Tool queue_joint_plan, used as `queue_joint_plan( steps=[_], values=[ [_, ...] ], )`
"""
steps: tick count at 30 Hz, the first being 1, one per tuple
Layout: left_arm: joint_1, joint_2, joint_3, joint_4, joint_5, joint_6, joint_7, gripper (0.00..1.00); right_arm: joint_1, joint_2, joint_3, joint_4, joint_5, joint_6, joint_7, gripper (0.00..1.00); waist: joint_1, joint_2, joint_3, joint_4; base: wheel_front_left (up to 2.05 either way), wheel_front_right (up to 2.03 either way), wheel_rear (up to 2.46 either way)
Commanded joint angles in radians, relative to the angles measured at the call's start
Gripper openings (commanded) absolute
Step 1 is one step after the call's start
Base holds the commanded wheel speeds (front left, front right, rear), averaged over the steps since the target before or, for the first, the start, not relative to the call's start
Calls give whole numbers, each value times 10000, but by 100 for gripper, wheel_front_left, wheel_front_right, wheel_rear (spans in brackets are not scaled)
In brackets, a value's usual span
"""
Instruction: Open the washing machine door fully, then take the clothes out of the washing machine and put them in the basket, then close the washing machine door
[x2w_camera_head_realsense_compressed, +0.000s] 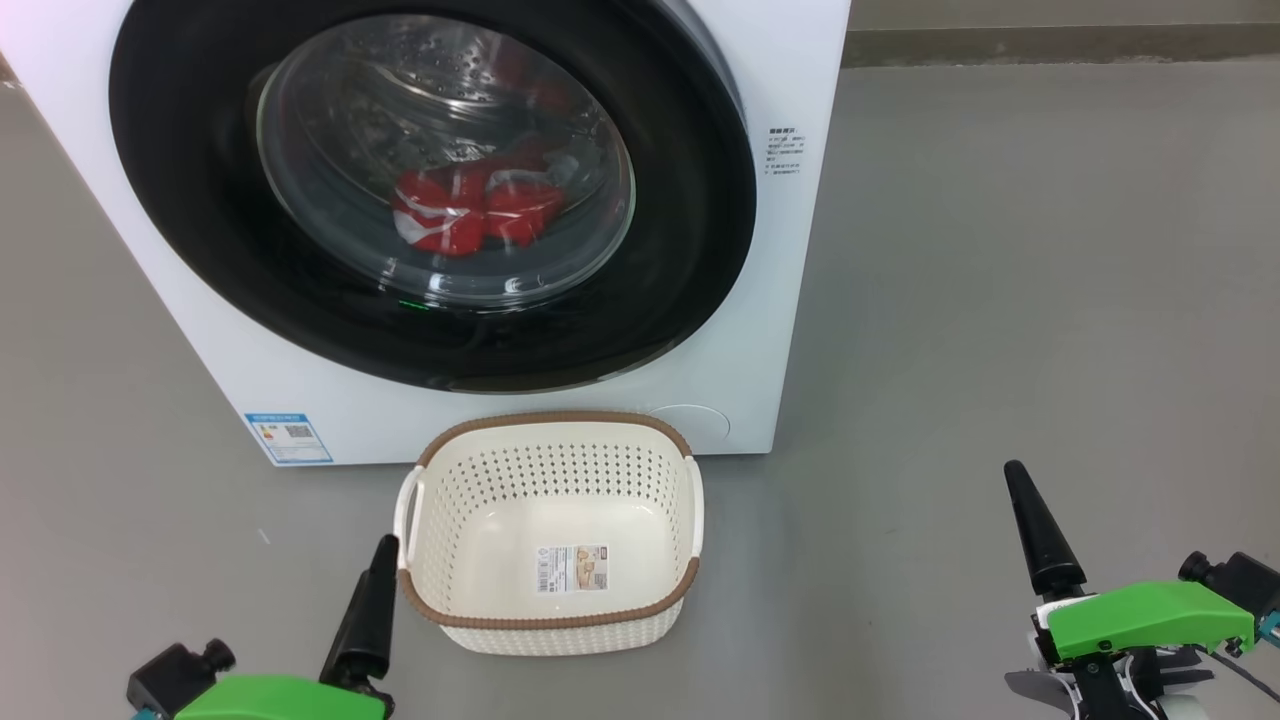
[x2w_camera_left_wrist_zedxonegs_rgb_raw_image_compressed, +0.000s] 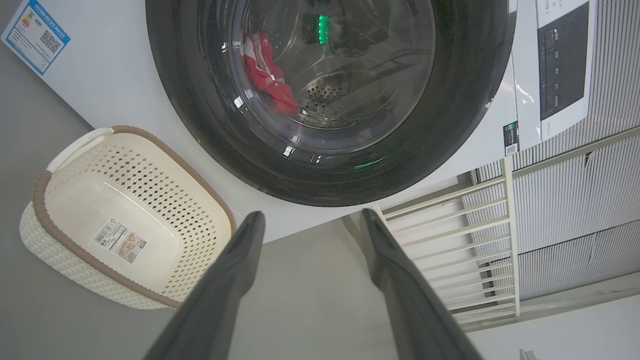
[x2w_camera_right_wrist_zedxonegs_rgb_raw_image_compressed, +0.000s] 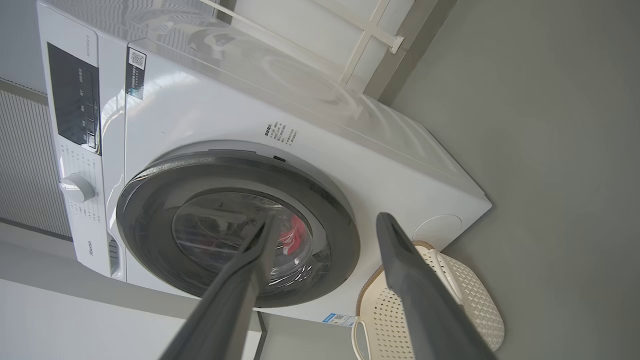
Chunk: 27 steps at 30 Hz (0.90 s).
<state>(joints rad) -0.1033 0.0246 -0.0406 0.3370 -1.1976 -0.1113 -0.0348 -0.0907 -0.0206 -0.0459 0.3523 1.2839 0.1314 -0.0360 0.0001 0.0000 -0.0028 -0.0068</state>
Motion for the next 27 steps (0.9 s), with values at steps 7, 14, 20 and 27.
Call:
queue_joint_plan(
  steps=[7, 14, 20, 27],
  values=[
    [-601, 143, -24, -368, 1133, 236, -279, 100, -633, -128, 176, -272, -1037, -3, -273, 100, -1, 0, -13, -8, 0, 0, 0],
    [-711, 155, -193, -439, 2111, 422, -485, 100, -753, -146, 247, -297, -2033, -4, -479, 100, -1, 0, -57, -12, 0, 0, 0],
    [-822, 165, -321, -436, 2824, 534, -662, 100, -849, -161, 328, -325, -3018, -4, -656, 100, -1, 0, -93, -22, 0, 0, 0],
    [-979, 176, -459, -405, 3818, 701, -869, 100, -962, -178, 448, -364, -4168, -5, -861, 100, -1, 0, -114, -41, 0, 0, 0]
  ],
)
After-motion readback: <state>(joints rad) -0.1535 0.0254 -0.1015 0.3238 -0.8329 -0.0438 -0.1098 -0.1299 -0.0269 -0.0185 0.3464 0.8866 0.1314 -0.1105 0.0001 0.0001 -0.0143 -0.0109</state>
